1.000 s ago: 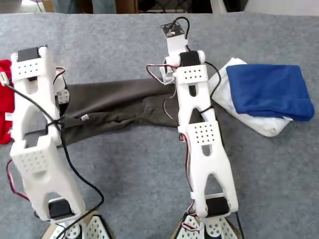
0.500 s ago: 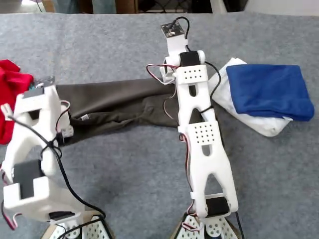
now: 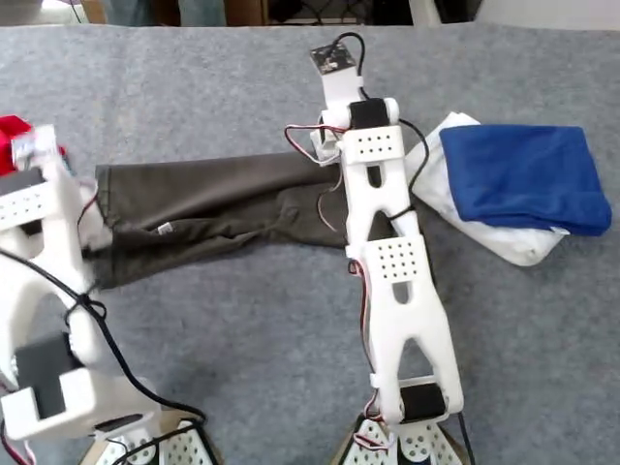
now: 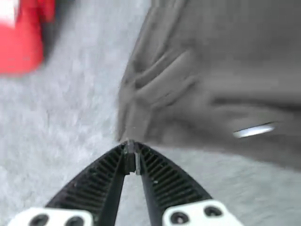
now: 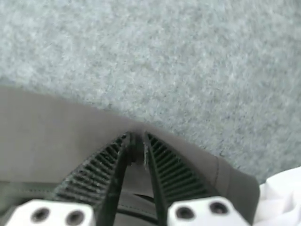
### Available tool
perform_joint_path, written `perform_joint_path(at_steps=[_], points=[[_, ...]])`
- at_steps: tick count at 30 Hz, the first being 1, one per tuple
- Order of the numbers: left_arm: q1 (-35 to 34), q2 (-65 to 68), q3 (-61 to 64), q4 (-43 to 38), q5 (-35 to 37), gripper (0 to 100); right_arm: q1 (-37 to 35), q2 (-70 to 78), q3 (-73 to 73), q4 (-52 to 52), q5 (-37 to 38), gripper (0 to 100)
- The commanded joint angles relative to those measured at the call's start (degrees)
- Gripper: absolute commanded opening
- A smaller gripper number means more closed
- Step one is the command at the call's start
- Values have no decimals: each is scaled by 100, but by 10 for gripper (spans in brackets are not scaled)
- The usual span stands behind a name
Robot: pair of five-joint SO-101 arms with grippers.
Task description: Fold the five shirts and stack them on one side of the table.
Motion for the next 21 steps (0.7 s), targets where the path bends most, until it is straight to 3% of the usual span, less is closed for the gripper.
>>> perform_joint_path(at_steps=[1, 4, 8, 11, 21], points=[[637, -193, -681, -387, 264, 30, 18, -75, -189, -9, 70, 43], [1042, 246, -664, -835, 79, 30, 35, -66, -171, -9, 237, 43], [901, 1257, -857, -1468, 290, 30, 35, -48, -171, 0, 431, 43], [840, 1978, -1218, -1512, 264, 30, 35, 84, -224, -9, 492, 43], [831, 2426, -2018, -35, 237, 30, 9, 180, -233, -9, 738, 43]])
